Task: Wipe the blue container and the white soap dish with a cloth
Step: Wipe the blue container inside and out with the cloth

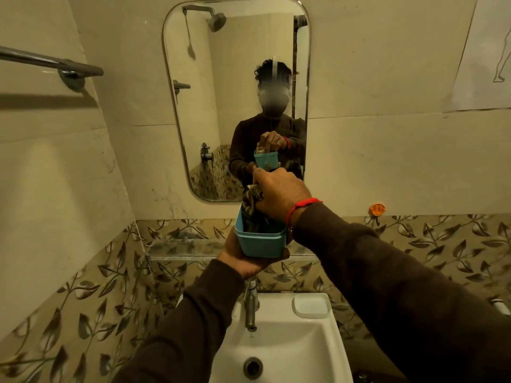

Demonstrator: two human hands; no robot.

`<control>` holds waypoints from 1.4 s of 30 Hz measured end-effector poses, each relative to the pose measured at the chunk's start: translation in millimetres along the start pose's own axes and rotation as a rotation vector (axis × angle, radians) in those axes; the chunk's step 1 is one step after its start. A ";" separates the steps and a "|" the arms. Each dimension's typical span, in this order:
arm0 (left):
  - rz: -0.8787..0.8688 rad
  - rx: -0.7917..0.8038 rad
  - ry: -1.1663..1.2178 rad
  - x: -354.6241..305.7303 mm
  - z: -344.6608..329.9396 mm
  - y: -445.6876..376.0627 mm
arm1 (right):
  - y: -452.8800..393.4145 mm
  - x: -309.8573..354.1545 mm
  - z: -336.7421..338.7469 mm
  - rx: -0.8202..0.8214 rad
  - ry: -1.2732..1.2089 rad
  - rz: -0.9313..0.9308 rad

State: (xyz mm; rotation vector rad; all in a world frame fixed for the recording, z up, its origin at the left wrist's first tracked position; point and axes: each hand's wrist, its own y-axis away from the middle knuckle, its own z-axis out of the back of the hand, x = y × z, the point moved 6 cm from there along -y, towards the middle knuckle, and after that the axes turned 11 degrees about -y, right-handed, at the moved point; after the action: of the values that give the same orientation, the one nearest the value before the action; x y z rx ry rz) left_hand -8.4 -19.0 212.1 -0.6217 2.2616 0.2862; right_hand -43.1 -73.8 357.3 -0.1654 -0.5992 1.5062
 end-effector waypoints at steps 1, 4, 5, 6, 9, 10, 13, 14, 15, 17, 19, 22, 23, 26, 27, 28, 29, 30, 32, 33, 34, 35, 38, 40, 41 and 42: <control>-0.012 -0.004 0.008 0.1 0.8 0.7 | 1.1 2.7 -1.0 -0.001 -0.010 0.023; -0.014 -0.001 -0.009 -0.3 3.1 2.8 | 5.4 9.2 0.5 0.029 -0.117 0.114; -0.018 0.013 -0.026 -2.2 2.3 3.9 | 7.8 12.6 0.5 0.064 -0.153 0.155; -0.026 0.024 -0.042 -4.3 1.3 5.2 | 11.0 16.7 -0.6 0.125 -0.186 0.199; -0.055 0.002 -0.086 -11.8 2.6 6.8 | 25.1 30.7 -7.7 0.357 -0.203 0.336; -0.048 -0.016 -0.093 -13.4 2.1 7.0 | 28.0 33.1 -7.4 0.386 -0.197 0.366; 0.016 -0.003 -0.072 -12.6 -7.1 8.1 | 24.8 31.8 0.0 0.328 -0.266 0.345; 0.030 0.008 -0.067 -12.3 -8.6 8.7 | 21.6 30.0 1.9 0.287 -0.274 0.314; 0.030 0.003 -0.069 -11.9 -7.5 7.7 | 17.8 25.7 4.0 0.237 -0.260 0.268; 0.024 -0.033 -0.093 -10.5 -0.2 5.0 | 10.2 12.8 9.4 0.118 -0.181 0.139; 0.061 -0.090 -0.092 -7.0 3.9 2.5 | 7.3 1.2 12.4 0.034 -0.108 0.009; 0.029 -0.172 -0.087 -6.1 9.9 1.8 | 7.1 1.3 3.0 -0.024 -0.051 -0.040; 0.016 -0.179 -0.091 -6.5 9.8 1.7 | 7.7 2.7 0.5 -0.047 -0.060 -0.036; 0.000 -0.157 -0.147 -11.4 15.4 1.6 | 8.8 3.9 -4.5 0.002 -0.228 0.002; -0.002 -0.157 -0.170 -13.3 16.8 2.2 | 9.6 4.6 -5.7 0.046 -0.291 0.027; 0.003 -0.162 -0.179 -14.6 18.1 2.2 | 11.4 6.3 -7.6 0.100 -0.330 0.056; 0.008 -0.168 -0.175 -15.4 19.7 2.3 | 14.6 8.4 -10.2 0.161 -0.352 0.082; 0.009 -0.172 -0.174 -16.1 21.6 2.1 | 18.4 10.6 -13.3 0.224 -0.371 0.104; -0.009 -0.194 -0.201 -17.7 26.7 3.5 | 26.3 15.0 -18.7 0.330 -0.399 0.147; -0.021 -0.200 -0.220 -19.8 27.8 4.3 | 29.9 17.3 -19.2 0.367 -0.404 0.175; -0.031 -0.192 -0.240 -22.5 28.4 5.2 | 33.4 19.2 -19.5 0.405 -0.414 0.203; -0.036 -0.182 -0.259 -24.9 29.1 5.6 | 37.2 20.7 -20.2 0.451 -0.435 0.223; 0.005 -0.188 -0.293 -22.9 27.9 4.4 | 45.0 18.2 -20.7 0.582 -0.466 0.217; 0.082 -0.205 -0.253 -13.8 27.2 3.0 | 47.5 14.7 -19.4 0.666 -0.383 0.231; 0.111 -0.201 -0.235 -9.5 27.6 2.9 | 47.9 13.1 -18.7 0.699 -0.304 0.253; 0.122 -0.193 -0.235 -6.9 28.3 3.2 | 47.6 10.9 -18.0 0.712 -0.225 0.270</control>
State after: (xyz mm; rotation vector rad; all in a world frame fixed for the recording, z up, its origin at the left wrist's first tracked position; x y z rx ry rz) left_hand 11.5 -3.0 197.7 -0.5196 2.0626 0.6117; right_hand -77.2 -54.7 323.1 0.4952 -0.1882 1.9276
